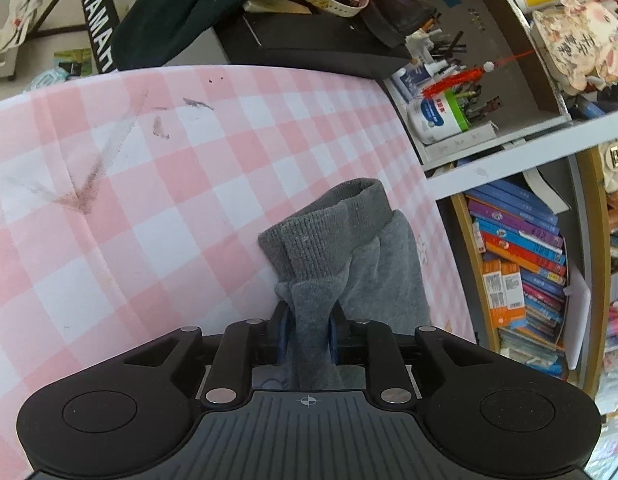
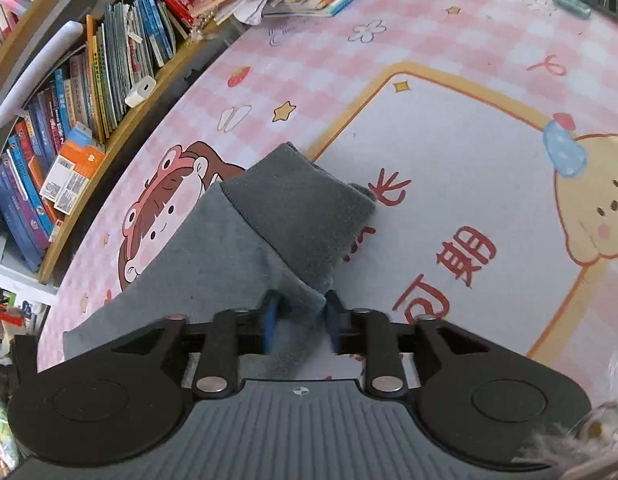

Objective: Fold clothes

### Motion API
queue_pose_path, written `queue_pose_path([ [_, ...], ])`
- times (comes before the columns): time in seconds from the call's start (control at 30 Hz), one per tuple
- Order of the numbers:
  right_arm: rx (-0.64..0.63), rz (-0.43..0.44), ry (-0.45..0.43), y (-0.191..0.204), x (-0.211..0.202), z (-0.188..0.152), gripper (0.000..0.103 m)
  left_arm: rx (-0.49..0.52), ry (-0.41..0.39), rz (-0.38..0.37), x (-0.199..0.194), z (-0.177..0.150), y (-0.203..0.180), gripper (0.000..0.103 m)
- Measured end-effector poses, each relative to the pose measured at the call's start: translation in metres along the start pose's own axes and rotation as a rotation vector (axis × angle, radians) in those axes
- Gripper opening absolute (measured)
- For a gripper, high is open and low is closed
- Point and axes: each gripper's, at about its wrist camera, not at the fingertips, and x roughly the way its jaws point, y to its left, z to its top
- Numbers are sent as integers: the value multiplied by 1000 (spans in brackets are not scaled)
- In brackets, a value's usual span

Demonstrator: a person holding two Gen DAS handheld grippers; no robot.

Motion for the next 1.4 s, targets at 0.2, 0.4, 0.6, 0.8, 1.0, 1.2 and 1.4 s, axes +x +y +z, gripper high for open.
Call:
queue_pose_path([
  [0.2,-163,-106,-112,31,-16,-13,66,21,1,-10,-1,0,-1,28],
  [0.4,-498,-109,-184,86,-16,-41,83,5,3,-29,1,0,-1,29],
  [0.6,-761,10,-69,138,14,-79,84,-35,28,-32,7,1,3,13],
  [0.8,-994,105,0,199,43,-127,85,145,6,-37,-6,4,-34,8],
  [1.0,-1073,166,-13,245,54,-154,85,302,-56,-118,-28,-7,-62,9],
  [1.2,-1102,178,-9,267,64,-182,85,76,25,-12,-5,-2,-6,12],
  [1.4,-1128,168,-42,270,60,-199,85,88,51,-35,1,4,-5,32],
])
